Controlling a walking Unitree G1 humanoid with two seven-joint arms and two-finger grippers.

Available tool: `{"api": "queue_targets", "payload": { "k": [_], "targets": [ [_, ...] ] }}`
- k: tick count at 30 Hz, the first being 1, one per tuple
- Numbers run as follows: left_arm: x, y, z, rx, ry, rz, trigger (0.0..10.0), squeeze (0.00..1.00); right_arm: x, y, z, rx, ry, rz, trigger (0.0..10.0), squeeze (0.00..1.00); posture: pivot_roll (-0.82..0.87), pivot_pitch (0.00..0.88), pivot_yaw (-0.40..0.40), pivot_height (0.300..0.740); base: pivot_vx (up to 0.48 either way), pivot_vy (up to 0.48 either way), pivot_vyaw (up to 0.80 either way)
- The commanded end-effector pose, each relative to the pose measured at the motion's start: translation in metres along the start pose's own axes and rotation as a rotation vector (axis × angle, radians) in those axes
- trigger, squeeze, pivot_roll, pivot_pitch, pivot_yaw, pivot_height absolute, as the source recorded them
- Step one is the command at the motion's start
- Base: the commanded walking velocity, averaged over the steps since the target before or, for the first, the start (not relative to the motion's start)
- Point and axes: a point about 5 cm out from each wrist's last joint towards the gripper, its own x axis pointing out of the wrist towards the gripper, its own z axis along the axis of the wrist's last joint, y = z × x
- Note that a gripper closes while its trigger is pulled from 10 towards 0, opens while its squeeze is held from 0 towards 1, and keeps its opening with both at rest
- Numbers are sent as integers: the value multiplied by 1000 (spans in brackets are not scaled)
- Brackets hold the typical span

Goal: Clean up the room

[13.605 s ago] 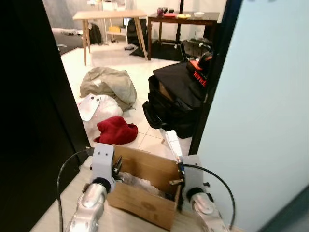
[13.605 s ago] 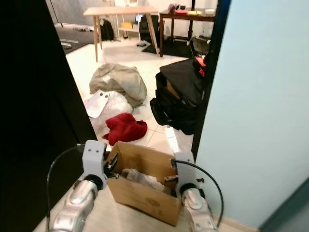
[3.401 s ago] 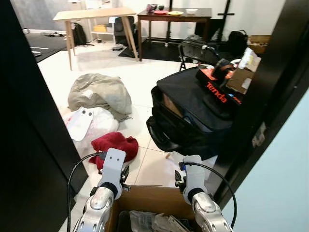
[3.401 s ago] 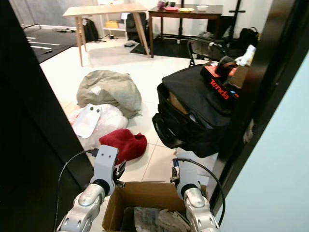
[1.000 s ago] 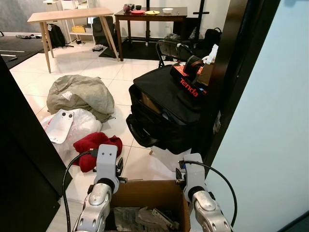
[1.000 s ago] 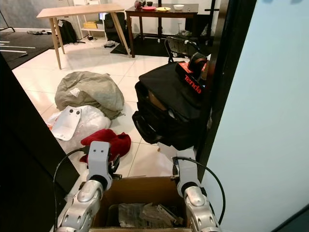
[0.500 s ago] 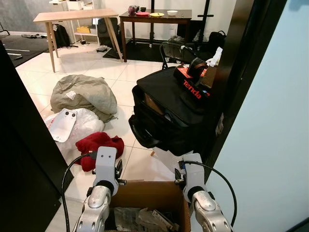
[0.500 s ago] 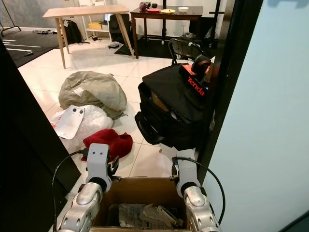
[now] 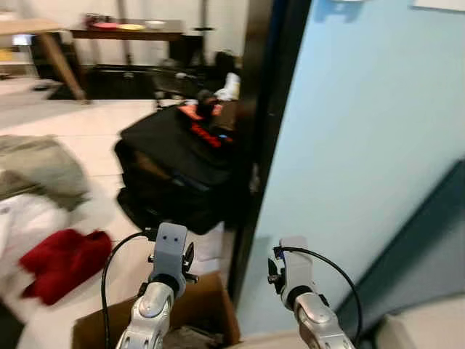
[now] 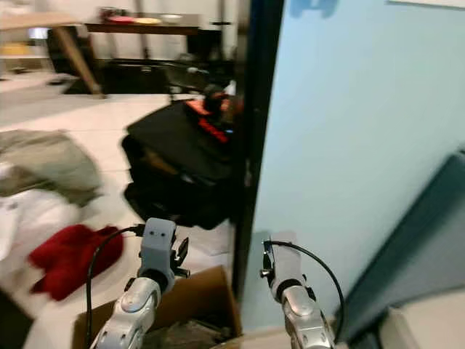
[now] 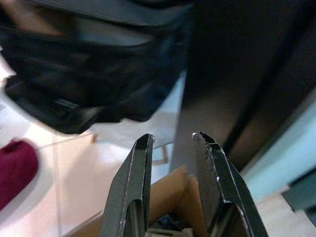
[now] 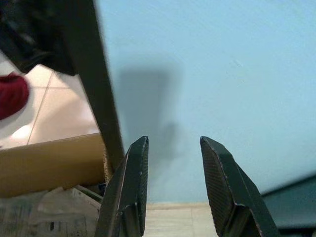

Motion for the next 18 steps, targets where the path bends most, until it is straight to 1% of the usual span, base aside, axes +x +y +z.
{"api": "queue_targets", "payload": {
  "k": [1,13,17,18],
  "targets": [
    [-2,2,-1,1,0,2,10000,0,0,0,-1,4,13,4,10000,0,-23,20,-37,738,0,0,-800],
    [-4,1,-2,33,-4,-30,10000,0,-2,0,-1,11,16,1,10000,0,-17,22,-34,738,0,0,-800],
    [-5,3,-5,35,8,-28,10000,0,-3,-3,-2,-2,10,-17,10000,0,-19,23,-32,738,0,0,-800],
    [-7,5,-10,36,24,-24,10000,0,-5,-6,-5,0,12,-35,10000,0,-19,23,-27,738,0,0,-800]
  ]
}}
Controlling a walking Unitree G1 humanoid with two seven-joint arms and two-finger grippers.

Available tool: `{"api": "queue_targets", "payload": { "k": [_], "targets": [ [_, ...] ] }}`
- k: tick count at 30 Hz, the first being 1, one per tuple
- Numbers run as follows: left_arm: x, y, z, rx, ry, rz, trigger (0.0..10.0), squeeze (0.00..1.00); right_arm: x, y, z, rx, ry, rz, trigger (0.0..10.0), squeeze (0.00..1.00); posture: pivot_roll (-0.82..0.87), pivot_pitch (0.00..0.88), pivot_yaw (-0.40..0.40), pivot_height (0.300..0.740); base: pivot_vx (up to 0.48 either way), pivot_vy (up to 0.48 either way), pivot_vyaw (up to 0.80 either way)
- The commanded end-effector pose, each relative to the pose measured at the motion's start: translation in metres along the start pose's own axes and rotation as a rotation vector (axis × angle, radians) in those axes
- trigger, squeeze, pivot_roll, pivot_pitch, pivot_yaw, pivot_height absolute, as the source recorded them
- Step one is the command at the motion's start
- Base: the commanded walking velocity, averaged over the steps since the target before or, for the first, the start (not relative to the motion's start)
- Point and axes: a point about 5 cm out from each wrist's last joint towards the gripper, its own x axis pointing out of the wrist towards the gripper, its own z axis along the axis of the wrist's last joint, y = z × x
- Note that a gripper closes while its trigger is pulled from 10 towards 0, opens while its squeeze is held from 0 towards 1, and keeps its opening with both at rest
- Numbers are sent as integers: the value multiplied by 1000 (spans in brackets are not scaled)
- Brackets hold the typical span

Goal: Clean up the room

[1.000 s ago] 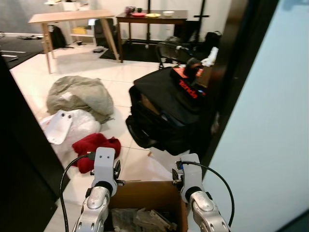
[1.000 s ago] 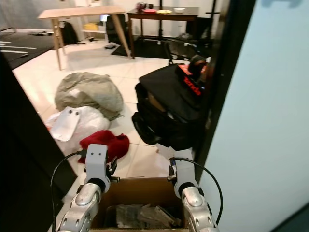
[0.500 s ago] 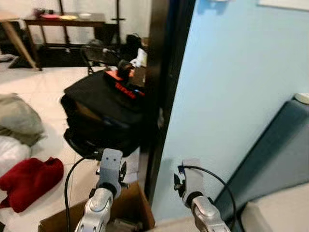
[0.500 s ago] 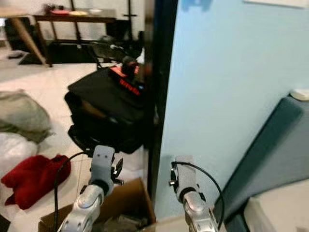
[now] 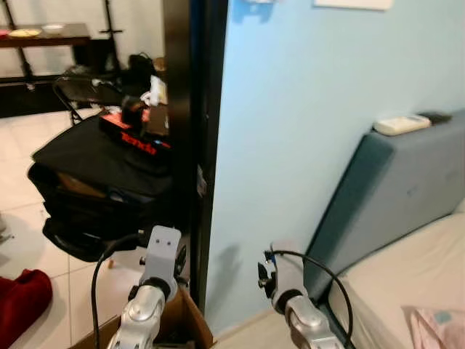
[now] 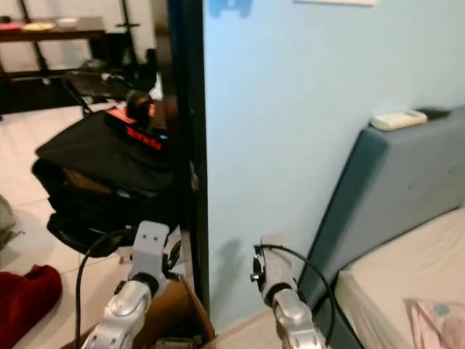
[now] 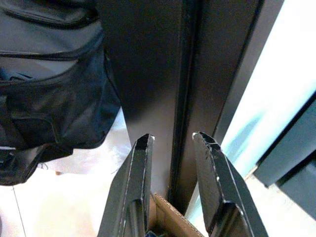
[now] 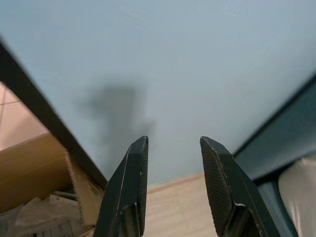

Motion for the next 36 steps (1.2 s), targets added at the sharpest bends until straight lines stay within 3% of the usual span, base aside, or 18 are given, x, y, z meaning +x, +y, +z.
{"api": "queue_targets", "payload": {
  "k": [1,17,22,36],
  "targets": [
    [-1,-3,-5,1,15,-15,10000,0,-2,-7,-2,-3,-1,-30,10000,0,-19,23,-27,738,0,0,-800],
    [-13,-7,-23,23,83,-67,10000,0,-10,-19,-21,-9,56,-73,10000,0,-18,33,-22,738,0,0,-800],
    [-11,-12,-18,41,56,-99,10000,0,-12,-19,-18,-14,35,-76,10000,0,-19,41,-18,738,0,0,-800],
    [-5,-16,3,-10,-36,-126,10000,0,-22,-26,-5,15,-70,-124,10000,0,-27,58,-10,738,0,0,-800]
  ]
}}
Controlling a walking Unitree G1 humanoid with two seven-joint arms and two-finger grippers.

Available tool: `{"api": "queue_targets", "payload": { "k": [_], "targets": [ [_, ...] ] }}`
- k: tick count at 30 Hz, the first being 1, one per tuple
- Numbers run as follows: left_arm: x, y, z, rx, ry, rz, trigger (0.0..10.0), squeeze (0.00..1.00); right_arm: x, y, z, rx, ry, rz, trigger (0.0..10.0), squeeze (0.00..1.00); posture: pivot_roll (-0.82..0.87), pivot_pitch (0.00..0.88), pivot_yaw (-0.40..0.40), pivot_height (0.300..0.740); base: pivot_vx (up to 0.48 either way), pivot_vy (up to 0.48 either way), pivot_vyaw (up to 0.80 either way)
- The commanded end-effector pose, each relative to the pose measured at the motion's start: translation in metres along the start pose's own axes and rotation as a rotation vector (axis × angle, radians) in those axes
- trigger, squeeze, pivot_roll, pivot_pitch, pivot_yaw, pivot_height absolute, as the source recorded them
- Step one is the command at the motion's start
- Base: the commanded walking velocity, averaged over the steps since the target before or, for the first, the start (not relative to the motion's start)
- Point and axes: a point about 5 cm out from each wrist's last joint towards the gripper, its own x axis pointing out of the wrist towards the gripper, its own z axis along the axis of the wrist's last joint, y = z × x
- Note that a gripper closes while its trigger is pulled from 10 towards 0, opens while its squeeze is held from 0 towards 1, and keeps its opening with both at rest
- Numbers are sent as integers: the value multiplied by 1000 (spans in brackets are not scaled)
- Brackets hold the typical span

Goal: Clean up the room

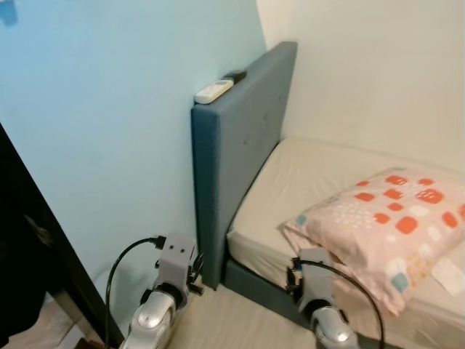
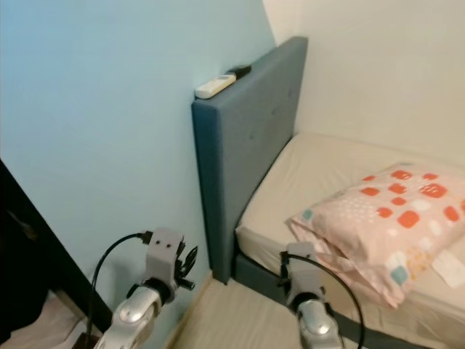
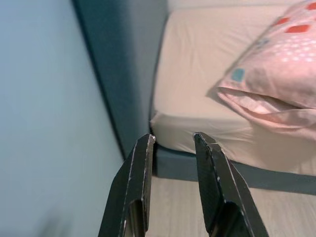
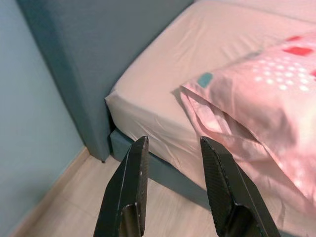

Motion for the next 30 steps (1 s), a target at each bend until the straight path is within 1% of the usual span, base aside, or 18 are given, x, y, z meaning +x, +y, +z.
{"api": "queue_targets", "payload": {
  "k": [1,5,10,11,12,13,14,16,21,24,25,27,30],
  "targets": [
    [-2,0,-1,-18,5,-2,10000,0,-4,3,-6,23,17,2,10000,0,-26,58,-10,738,0,0,-800],
    [-1,-1,0,-23,0,-5,10000,0,-5,3,-5,24,13,1,10000,0,-27,60,-9,738,0,0,-800],
    [-5,-2,-2,-28,-7,-18,10000,0,-11,1,-1,23,-36,-2,10000,0,-33,65,-2,738,0,0,-800],
    [-6,-1,0,-31,-17,-10,10000,0,-12,0,3,19,-61,-5,10000,0,-34,66,0,738,0,0,-800],
    [-6,-1,0,-31,-17,-10,10000,0,-12,0,3,19,-61,-5,10000,0,-34,66,0,738,0,0,-800],
    [-8,2,3,-45,-41,6,10000,0,-15,-1,9,21,-107,-1,10000,0,-33,68,0,738,0,0,-800],
    [-8,2,3,-45,-41,6,10000,0,-15,-1,9,21,-107,-1,10000,0,-33,68,0,738,0,0,-800],
    [-8,6,6,-51,-53,46,10000,0,-16,-2,14,21,-140,-3,10000,0,-31,65,-1,738,0,0,-800],
    [-7,9,6,-50,-51,65,10000,0,-16,-2,15,25,-144,-4,10000,0,-31,65,-1,738,0,0,-800],
    [6,14,12,-74,-67,98,10000,0,0,0,21,45,-139,-17,10000,0,-26,43,0,738,0,0,-800],
    [6,14,12,-74,-67,98,10000,0,0,0,21,45,-139,-17,10000,0,-26,43,0,738,0,0,-800],
    [12,17,16,-93,-83,117,10000,0,7,2,27,56,-150,-17,10000,0,-26,44,2,738,0,0,-800],
    [13,18,17,-101,-87,123,10000,0,9,4,29,61,-156,-13,10000,0,-26,44,2,738,0,0,-800]
  ]
}}
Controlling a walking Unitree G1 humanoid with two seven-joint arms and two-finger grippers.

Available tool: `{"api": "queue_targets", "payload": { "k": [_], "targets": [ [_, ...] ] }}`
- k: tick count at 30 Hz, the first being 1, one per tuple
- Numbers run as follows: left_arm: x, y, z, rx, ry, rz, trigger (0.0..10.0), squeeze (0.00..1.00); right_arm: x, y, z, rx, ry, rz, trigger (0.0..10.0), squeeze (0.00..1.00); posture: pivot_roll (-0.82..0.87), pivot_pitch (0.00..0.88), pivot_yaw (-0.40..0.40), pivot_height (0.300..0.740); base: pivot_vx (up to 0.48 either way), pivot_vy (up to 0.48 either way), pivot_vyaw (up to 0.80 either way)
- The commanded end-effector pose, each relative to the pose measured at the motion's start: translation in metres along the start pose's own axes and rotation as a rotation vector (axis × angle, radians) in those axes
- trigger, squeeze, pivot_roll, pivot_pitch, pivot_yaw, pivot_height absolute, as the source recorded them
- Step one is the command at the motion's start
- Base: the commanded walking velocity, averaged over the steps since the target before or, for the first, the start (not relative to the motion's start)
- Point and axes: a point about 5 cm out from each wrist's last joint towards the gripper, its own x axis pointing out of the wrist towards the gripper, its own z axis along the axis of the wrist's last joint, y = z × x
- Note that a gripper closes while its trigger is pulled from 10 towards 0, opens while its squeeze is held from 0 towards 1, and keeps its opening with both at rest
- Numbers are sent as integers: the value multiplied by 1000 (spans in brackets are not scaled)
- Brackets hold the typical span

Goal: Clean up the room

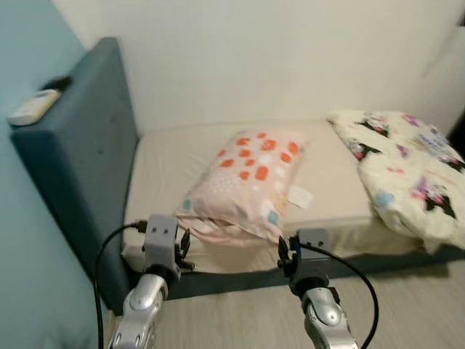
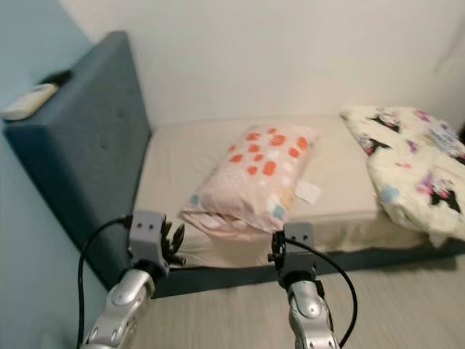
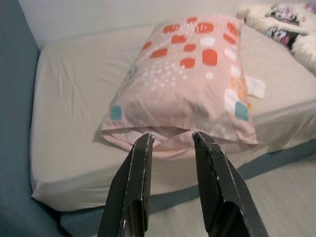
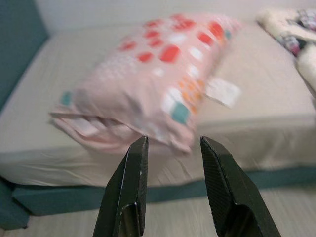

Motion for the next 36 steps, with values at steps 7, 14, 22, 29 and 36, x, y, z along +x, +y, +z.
{"api": "queue_targets", "payload": {
  "k": [7,14,22,29,36],
  "targets": [
    [3,-1,0,-32,8,25,10000,0,4,2,0,20,2,2,10000,0,-20,42,-2,738,0,0,-457],
    [11,0,-2,-22,26,32,10000,0,11,8,-1,7,9,21,10000,0,-15,35,-1,738,0,0,0],
    [17,5,-1,7,41,44,10000,0,17,10,-2,15,20,30,10000,0,-4,20,-1,738,0,0,0],
    [21,5,0,39,33,55,10000,0,22,10,-4,18,42,28,10000,0,-9,27,1,738,0,0,0],
    [15,1,-10,55,72,40,10000,0,13,8,-12,10,59,22,10000,0,-21,60,-3,738,0,0,0]
  ]
}}
